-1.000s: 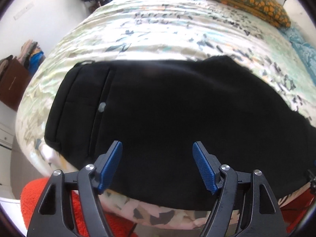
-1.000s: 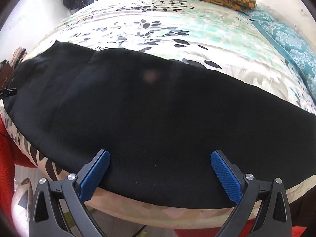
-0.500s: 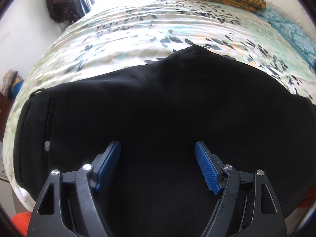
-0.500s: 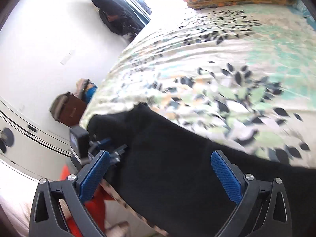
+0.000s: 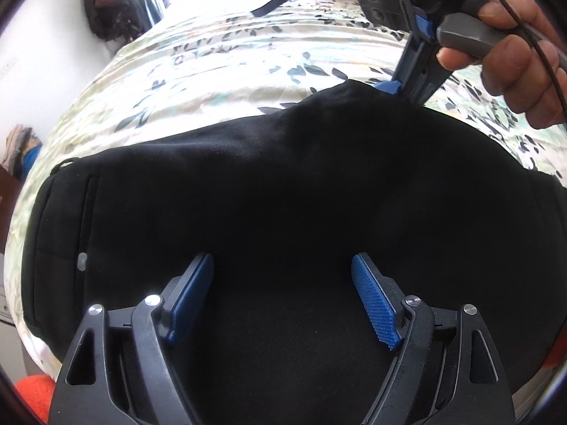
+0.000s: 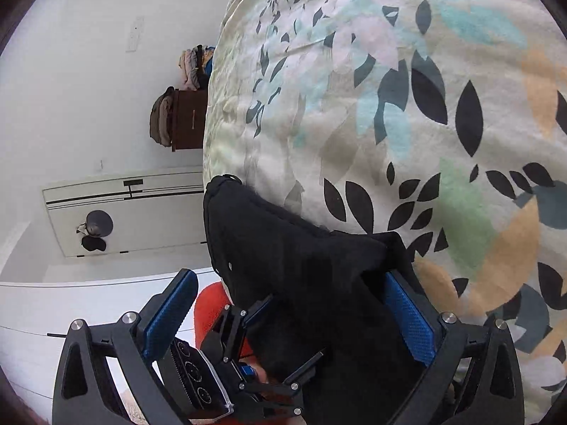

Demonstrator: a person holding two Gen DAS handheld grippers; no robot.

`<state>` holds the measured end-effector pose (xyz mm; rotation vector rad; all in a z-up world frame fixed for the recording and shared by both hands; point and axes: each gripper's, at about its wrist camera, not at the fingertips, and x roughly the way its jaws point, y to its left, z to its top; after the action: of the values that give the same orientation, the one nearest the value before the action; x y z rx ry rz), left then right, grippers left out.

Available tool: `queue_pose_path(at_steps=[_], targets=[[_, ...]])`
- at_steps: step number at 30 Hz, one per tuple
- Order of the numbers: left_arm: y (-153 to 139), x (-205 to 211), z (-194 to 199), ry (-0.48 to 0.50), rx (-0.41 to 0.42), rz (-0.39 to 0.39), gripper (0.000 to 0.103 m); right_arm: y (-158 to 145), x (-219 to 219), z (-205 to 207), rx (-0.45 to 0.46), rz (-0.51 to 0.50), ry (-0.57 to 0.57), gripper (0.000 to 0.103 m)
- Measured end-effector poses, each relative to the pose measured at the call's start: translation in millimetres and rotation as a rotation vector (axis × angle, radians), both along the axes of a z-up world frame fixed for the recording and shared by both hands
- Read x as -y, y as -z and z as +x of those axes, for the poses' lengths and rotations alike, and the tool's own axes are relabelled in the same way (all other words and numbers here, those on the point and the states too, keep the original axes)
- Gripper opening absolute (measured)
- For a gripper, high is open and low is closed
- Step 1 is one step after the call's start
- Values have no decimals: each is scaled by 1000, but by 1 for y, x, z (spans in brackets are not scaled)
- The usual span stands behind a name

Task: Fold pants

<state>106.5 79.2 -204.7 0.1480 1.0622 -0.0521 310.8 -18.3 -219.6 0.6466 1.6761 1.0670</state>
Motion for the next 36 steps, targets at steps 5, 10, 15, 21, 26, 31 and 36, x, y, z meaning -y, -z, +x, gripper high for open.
queue_pose_path(at_steps=[5, 10, 15, 21, 26, 31, 36], targets=[[0, -1, -3, 6, 4, 1, 82, 9, 13, 13, -46, 2, 153, 101], [0, 0, -3, 3, 7, 5, 82, -36, 92, 12, 235, -193, 355, 102], [-3, -1, -3, -5, 2, -9, 82, -83, 184, -78, 495, -408, 363, 102], [-26, 8, -25, -8, 51, -39, 82, -81, 282, -255, 591, -673, 496, 102], [-32, 65, -54, 170, 90, -72, 82, -38, 334, -303, 482, -791, 601, 102], [0, 93, -61, 220, -2, -28, 83, -30, 320, -305, 578, -888, 467, 103], [-20, 80, -66, 166, 29, -45, 82, -47, 332, -312, 587, -830, 549, 103]])
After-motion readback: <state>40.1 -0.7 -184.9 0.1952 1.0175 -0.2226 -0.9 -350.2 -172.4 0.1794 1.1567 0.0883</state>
